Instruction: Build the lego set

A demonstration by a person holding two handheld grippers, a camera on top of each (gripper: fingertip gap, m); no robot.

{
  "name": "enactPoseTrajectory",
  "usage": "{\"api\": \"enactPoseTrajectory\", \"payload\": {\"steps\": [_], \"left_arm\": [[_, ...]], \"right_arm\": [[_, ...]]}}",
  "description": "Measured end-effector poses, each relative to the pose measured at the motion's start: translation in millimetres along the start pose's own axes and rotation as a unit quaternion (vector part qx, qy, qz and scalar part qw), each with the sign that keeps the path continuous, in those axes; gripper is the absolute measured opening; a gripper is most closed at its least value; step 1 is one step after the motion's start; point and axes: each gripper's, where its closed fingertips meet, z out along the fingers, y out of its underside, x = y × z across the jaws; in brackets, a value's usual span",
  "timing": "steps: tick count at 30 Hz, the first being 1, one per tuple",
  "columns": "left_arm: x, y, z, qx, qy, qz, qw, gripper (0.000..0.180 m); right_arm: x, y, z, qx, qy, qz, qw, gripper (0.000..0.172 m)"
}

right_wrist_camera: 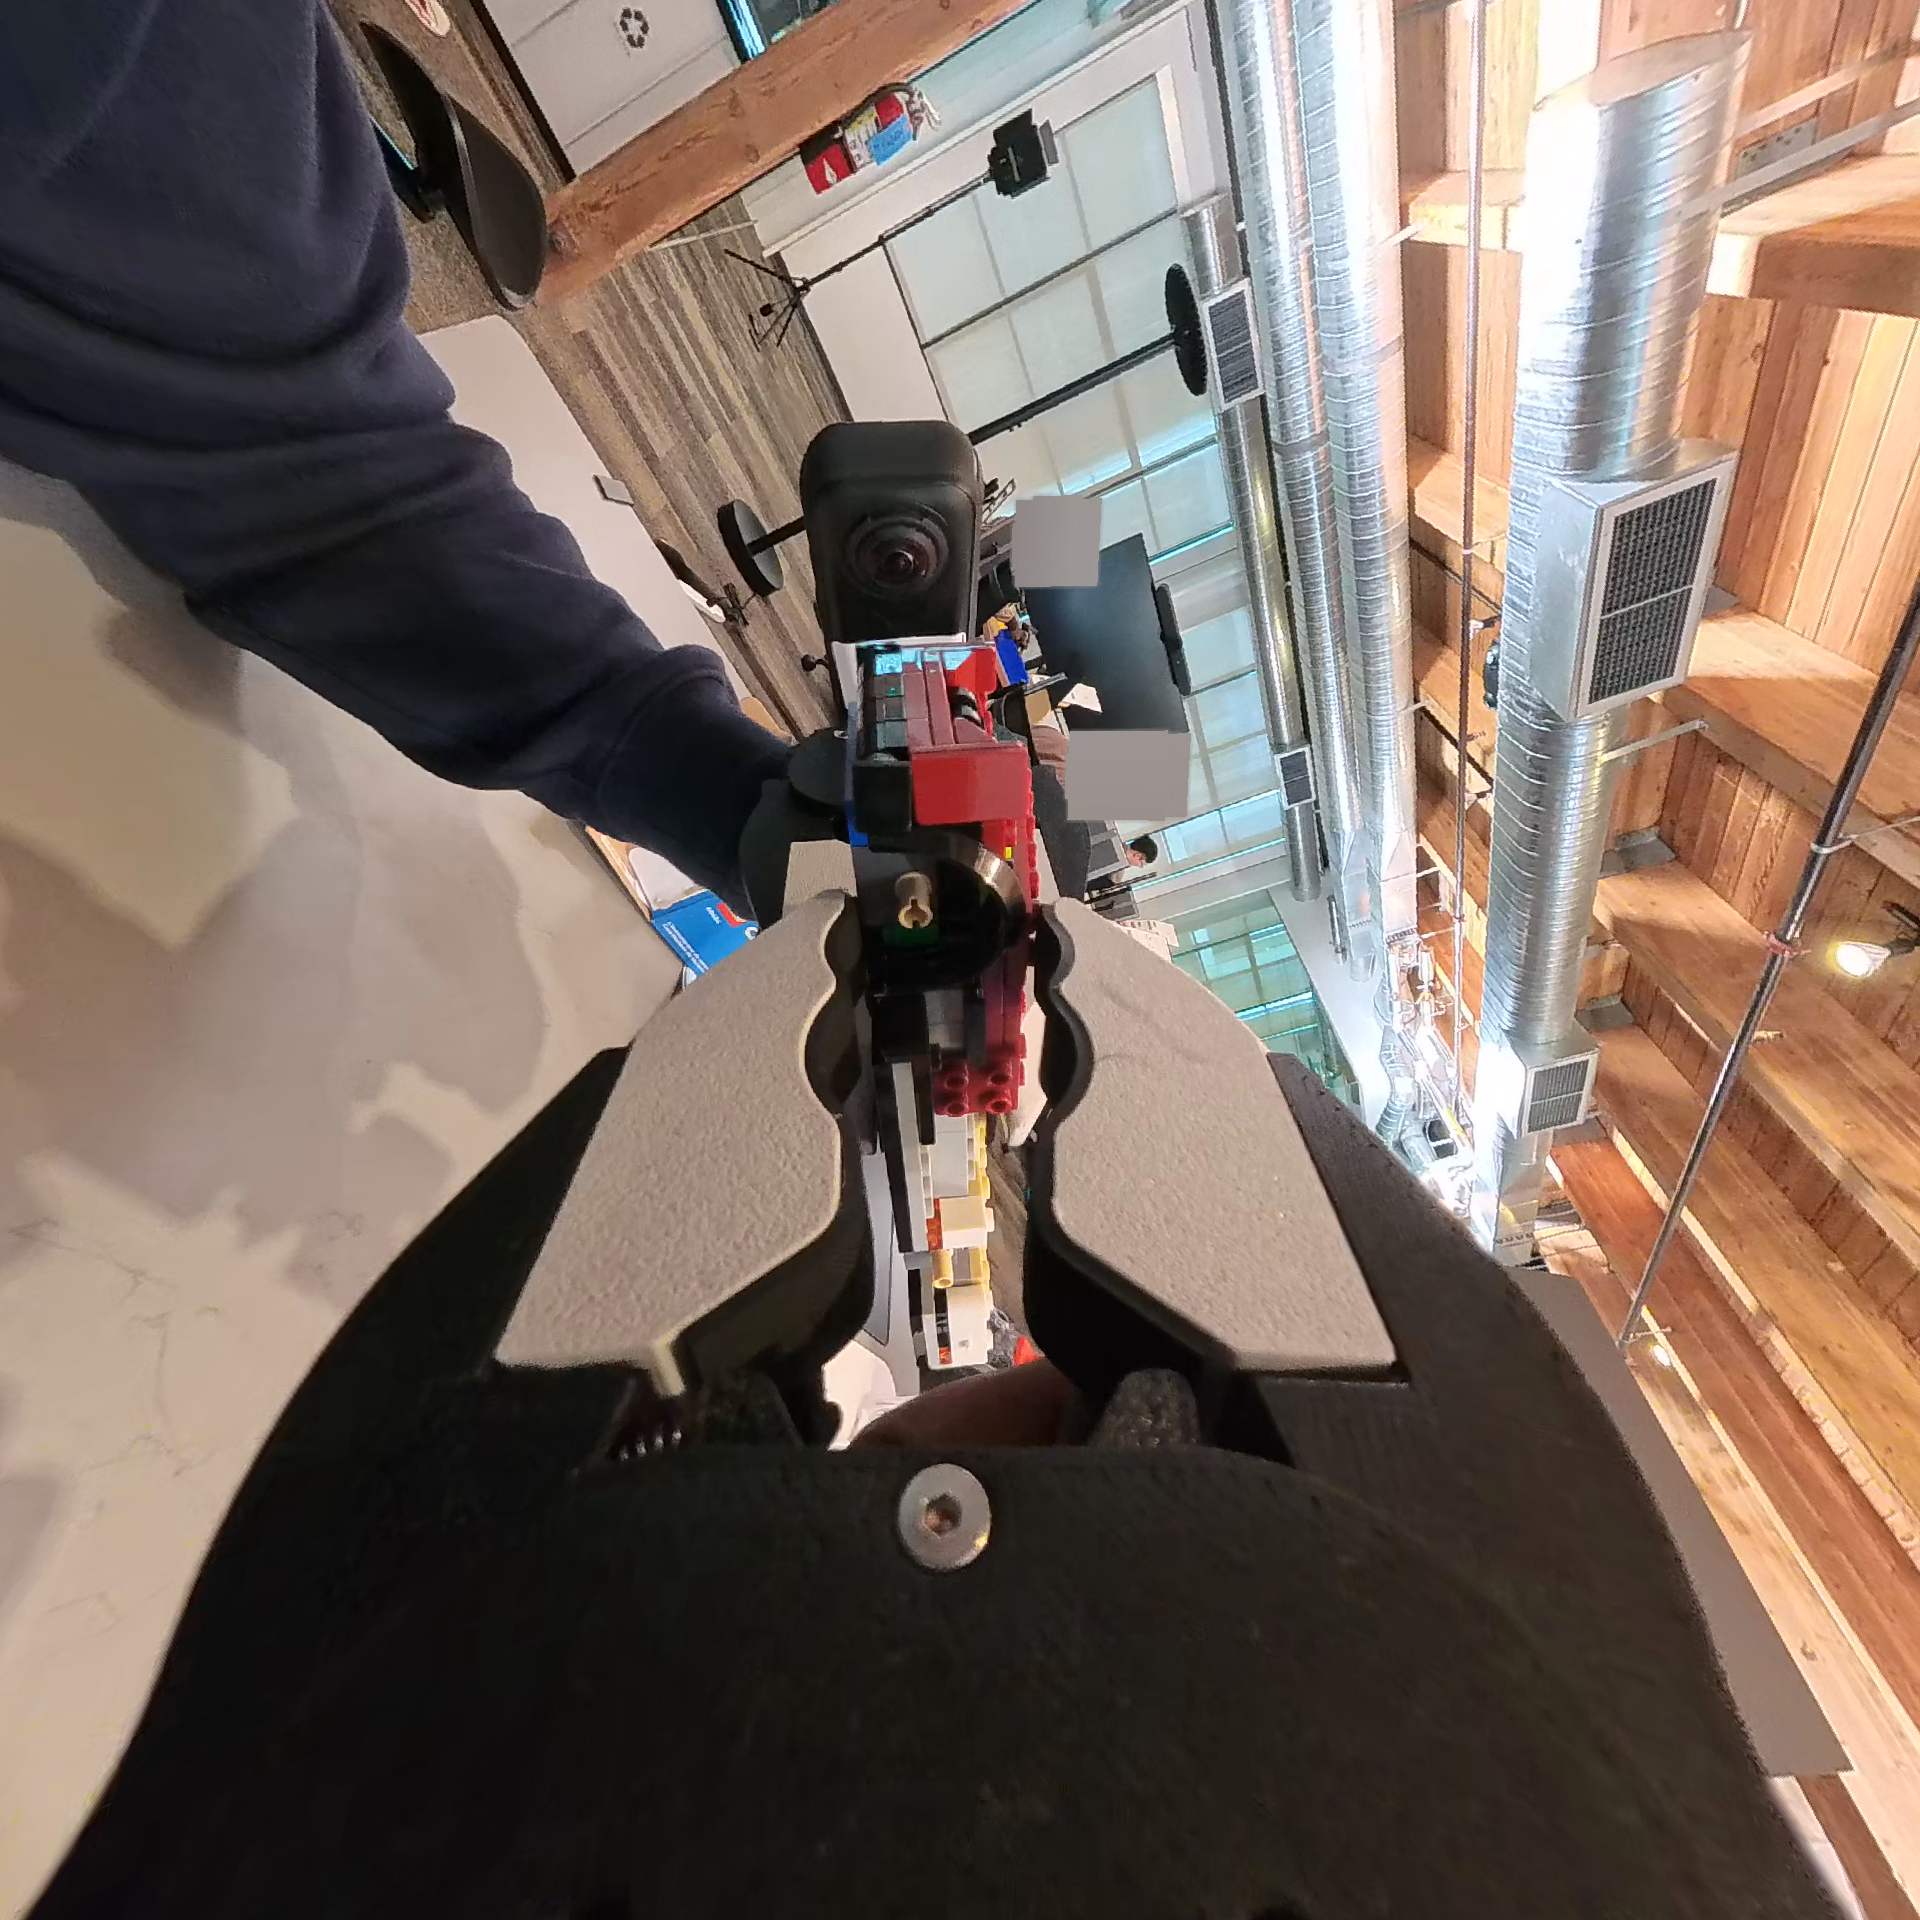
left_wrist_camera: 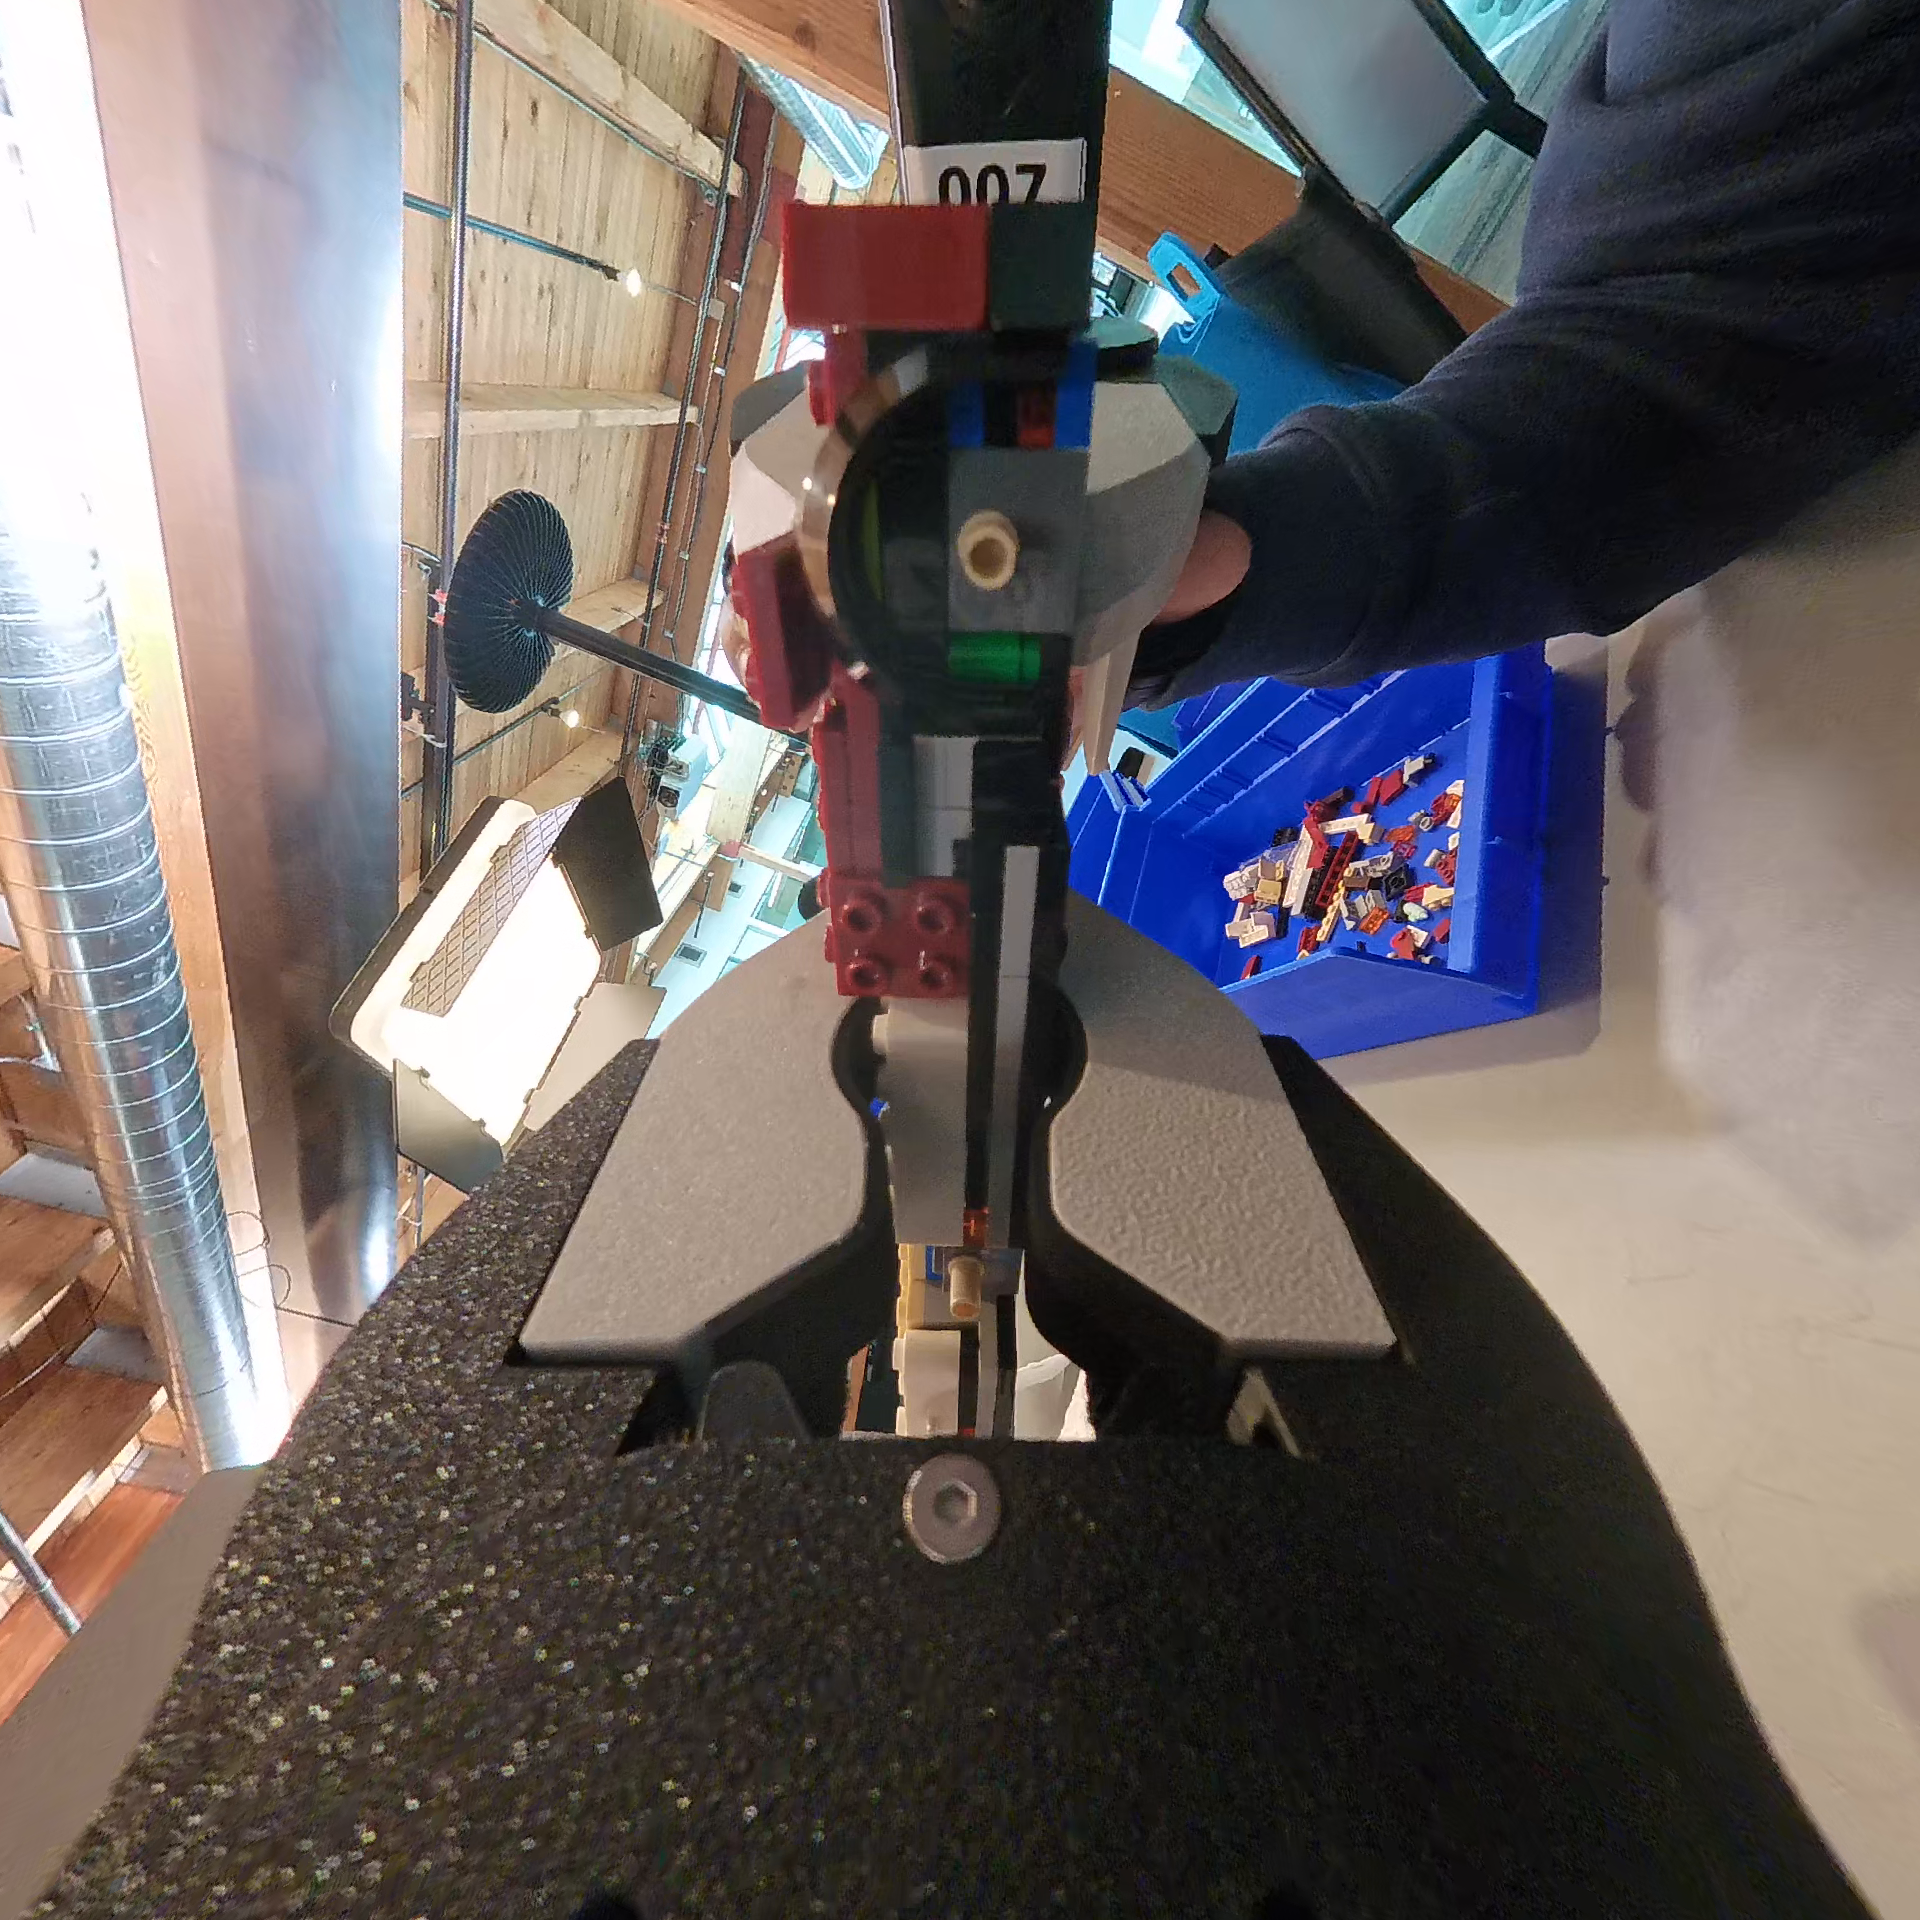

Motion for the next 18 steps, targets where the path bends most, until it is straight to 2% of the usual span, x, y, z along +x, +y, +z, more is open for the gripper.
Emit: {"api": "enactPoseTrajectory", "payload": {"steps": [9,13,18], "left_arm": [[-2.5,1.1,3.7,-0.009,-0.008,0.003,1.000,0.025],[-4.0,1.8,6.2,-0.016,-0.010,-0.004,1.000,0.025],[-4.9,2.7,8.5,-0.028,-0.007,-0.012,1.000,0.025]], "right_arm": [[2.0,-0.2,-2.1,0.005,0.012,-0.009,1.000,0.032],[3.0,-0.1,-2.5,0.003,0.018,-0.018,1.000,0.038],[7.4,-0.6,-2.2,0.009,0.035,-0.018,0.999,0.034]]}}
